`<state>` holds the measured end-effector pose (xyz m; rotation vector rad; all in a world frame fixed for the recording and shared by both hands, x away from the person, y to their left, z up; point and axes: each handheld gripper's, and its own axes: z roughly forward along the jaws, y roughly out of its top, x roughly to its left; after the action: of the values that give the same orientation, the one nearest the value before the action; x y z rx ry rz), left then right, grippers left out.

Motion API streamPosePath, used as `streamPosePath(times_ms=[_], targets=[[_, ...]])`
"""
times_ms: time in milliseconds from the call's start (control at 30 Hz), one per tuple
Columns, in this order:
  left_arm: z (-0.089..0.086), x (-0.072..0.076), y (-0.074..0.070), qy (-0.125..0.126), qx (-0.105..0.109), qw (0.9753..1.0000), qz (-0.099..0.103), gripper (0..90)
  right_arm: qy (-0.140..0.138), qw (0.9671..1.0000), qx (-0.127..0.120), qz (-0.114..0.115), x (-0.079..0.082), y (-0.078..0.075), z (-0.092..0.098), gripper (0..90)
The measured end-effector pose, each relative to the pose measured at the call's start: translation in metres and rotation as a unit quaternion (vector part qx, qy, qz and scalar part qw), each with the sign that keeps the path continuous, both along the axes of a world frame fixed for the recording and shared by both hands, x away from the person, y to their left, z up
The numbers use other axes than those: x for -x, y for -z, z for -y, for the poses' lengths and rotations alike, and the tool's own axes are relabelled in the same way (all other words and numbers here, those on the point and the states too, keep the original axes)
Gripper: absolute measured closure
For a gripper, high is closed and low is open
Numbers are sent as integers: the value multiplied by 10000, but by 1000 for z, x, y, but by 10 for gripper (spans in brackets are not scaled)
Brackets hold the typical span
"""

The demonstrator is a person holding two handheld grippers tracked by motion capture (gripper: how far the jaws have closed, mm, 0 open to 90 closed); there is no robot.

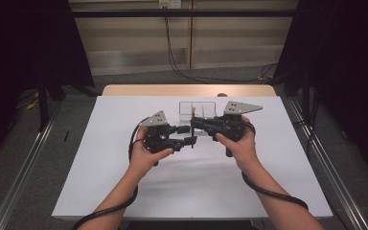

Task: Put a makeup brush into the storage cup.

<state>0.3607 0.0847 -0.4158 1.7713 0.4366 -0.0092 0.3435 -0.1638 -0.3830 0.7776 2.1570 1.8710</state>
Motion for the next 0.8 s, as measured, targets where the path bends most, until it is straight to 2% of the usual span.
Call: streamPosePath(times_ms=[467, 633, 800], targets=[[-2, 0, -2, -2, 21, 9999, 106, 199, 15, 10000, -25, 8, -2, -1, 1, 843], [-3, -1, -3, -94, 31, 9998, 179, 94, 40, 10000, -24, 13, -2, -1, 3, 843], [-8, -2, -3, -163, 67, 9997, 147, 58, 76, 10000, -29, 36, -4, -3, 6, 843]])
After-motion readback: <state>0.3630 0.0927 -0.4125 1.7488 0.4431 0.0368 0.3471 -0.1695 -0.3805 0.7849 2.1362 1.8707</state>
